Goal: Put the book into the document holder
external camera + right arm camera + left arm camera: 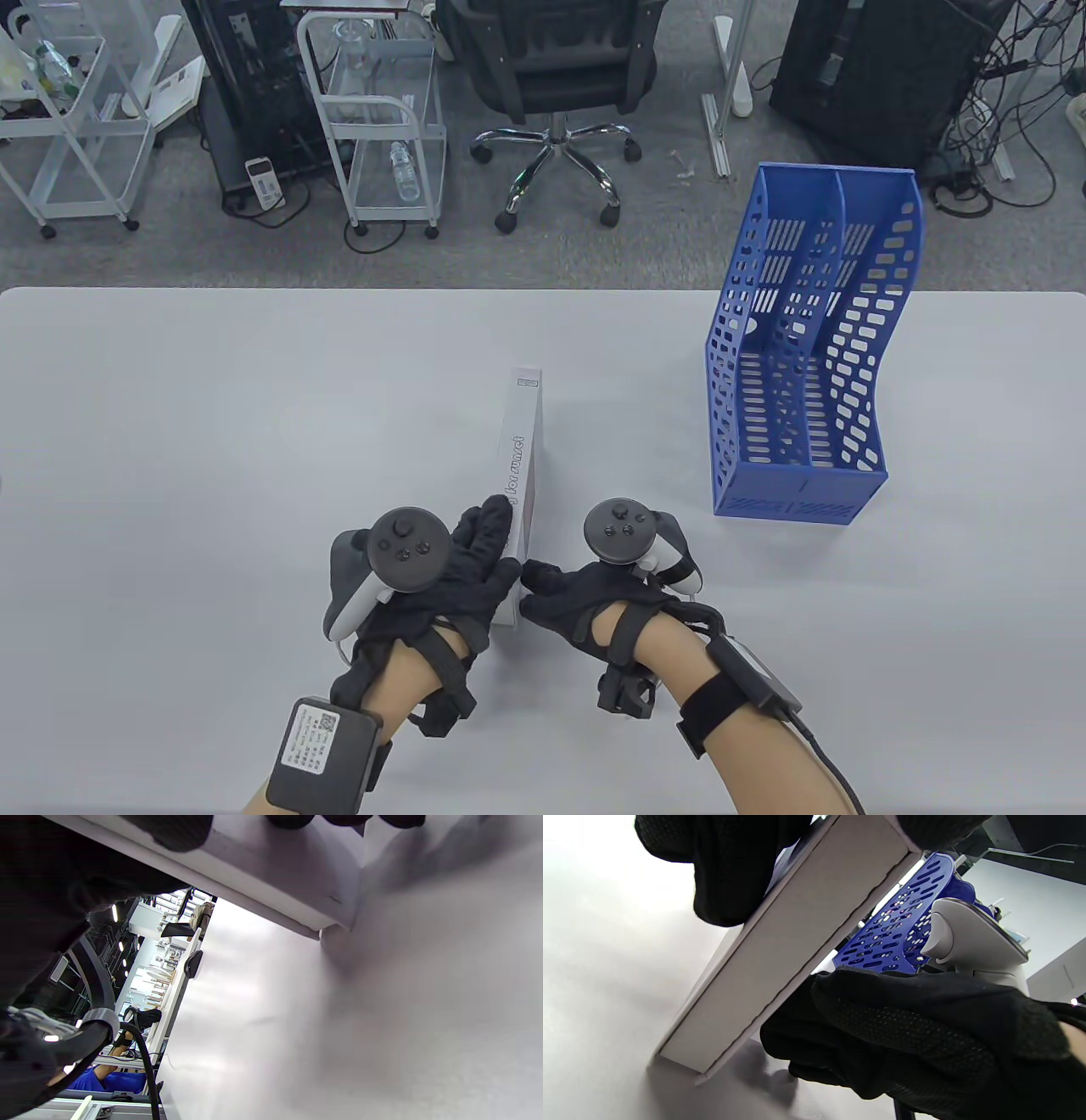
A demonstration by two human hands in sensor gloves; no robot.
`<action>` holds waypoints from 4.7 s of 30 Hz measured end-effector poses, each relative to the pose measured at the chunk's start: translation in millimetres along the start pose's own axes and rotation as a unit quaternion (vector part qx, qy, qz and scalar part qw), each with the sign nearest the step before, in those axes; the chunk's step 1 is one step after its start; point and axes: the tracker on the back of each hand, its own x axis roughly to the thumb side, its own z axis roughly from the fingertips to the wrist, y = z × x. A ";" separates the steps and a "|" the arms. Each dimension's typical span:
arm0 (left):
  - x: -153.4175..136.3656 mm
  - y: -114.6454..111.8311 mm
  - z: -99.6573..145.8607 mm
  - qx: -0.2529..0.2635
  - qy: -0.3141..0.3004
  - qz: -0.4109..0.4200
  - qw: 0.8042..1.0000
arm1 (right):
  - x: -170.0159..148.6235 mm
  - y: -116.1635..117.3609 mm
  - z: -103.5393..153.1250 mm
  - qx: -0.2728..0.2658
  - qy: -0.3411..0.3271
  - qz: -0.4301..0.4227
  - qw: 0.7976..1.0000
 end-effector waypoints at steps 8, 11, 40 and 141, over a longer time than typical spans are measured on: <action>-6.0 2.7 -1.4 -0.011 0.000 0.024 1.000 | 26.3 -25.2 13.7 -0.102 -0.013 0.034 0.994; -5.8 2.9 -1.5 -0.011 0.000 0.020 1.000 | 44.9 -44.3 20.0 -0.181 -0.024 0.052 0.982; -10.7 4.0 -4.2 -0.025 -0.006 0.043 0.999 | 113.1 -134.5 -104.3 -0.222 0.075 0.181 0.955; -85.1 2.2 -21.8 -0.068 0.156 0.043 0.984 | 12.0 -214.7 113.1 -0.582 -0.118 0.467 0.655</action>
